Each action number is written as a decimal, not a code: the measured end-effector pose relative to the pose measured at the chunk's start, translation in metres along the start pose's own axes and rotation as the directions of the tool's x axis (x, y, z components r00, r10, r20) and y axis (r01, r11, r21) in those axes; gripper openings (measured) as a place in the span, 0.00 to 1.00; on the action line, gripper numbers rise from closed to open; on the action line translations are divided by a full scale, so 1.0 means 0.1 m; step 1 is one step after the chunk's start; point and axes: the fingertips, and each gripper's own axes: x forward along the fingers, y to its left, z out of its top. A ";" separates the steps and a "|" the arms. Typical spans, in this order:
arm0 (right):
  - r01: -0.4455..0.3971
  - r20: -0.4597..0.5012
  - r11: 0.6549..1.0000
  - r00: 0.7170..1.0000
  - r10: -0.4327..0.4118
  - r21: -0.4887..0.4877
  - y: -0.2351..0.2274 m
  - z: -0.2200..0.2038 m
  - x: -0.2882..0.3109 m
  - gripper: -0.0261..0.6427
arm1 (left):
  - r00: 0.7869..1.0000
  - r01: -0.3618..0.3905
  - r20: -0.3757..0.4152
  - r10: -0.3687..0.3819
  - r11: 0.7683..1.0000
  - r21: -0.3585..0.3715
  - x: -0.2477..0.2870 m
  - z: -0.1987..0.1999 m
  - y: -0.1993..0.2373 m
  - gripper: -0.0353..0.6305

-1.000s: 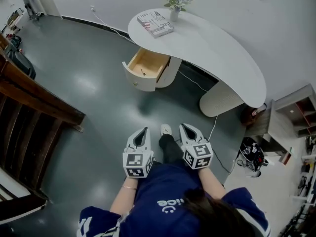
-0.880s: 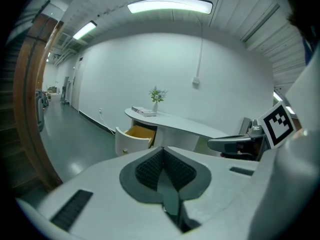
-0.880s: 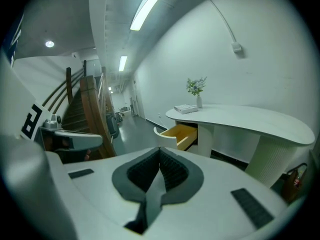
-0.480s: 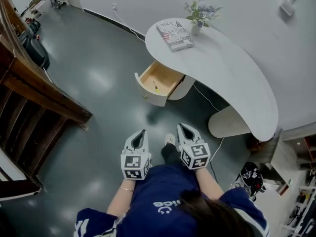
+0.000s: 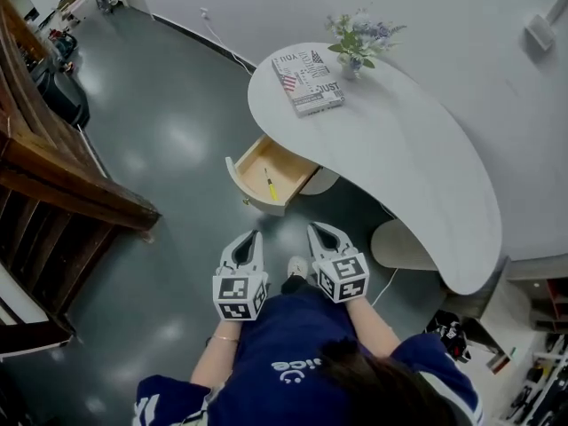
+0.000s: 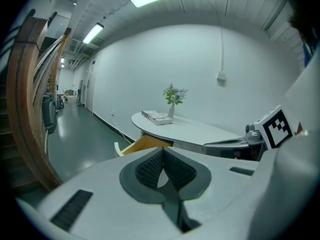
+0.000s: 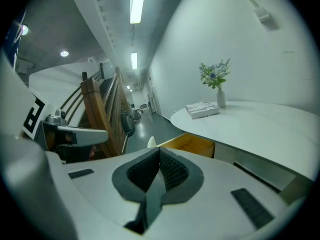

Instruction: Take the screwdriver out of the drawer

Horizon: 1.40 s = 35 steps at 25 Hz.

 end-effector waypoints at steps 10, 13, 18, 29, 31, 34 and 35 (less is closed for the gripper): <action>-0.074 -0.021 0.997 0.997 0.074 -0.003 -0.57 0.17 0.26 0.05 | 0.999 -0.033 -0.019 0.033 0.999 0.028 0.65 0.18 -0.20 0.06; -0.088 -0.042 0.996 0.995 0.088 0.009 -0.61 0.13 0.31 0.05 | 0.999 -0.037 -0.025 0.038 0.999 0.036 0.72 0.22 -0.21 0.06; -0.126 -0.072 0.992 0.990 0.124 -0.012 -0.58 0.16 0.44 0.05 | 0.997 -0.063 -0.035 0.064 0.998 0.022 0.79 0.23 -0.10 0.06; -0.098 -0.157 0.995 0.983 0.097 0.000 -0.64 0.29 1.05 0.05 | 0.994 -0.088 -0.061 0.088 0.996 0.004 1.24 0.46 0.71 0.06; -0.093 -0.177 0.996 0.980 0.093 0.004 -0.59 0.35 1.21 0.05 | 0.995 -0.055 -0.078 0.056 0.998 0.014 1.34 0.52 0.83 0.06; -0.083 -0.212 0.997 0.974 0.081 0.001 -0.55 0.41 1.45 0.05 | 0.995 -0.007 -0.101 0.008 1.000 0.016 1.54 0.58 0.96 0.06; -0.077 -0.224 0.997 0.972 0.074 -0.003 -0.55 0.41 1.53 0.05 | 0.994 0.007 -0.106 -0.006 1.000 0.013 1.60 0.59 1.00 0.06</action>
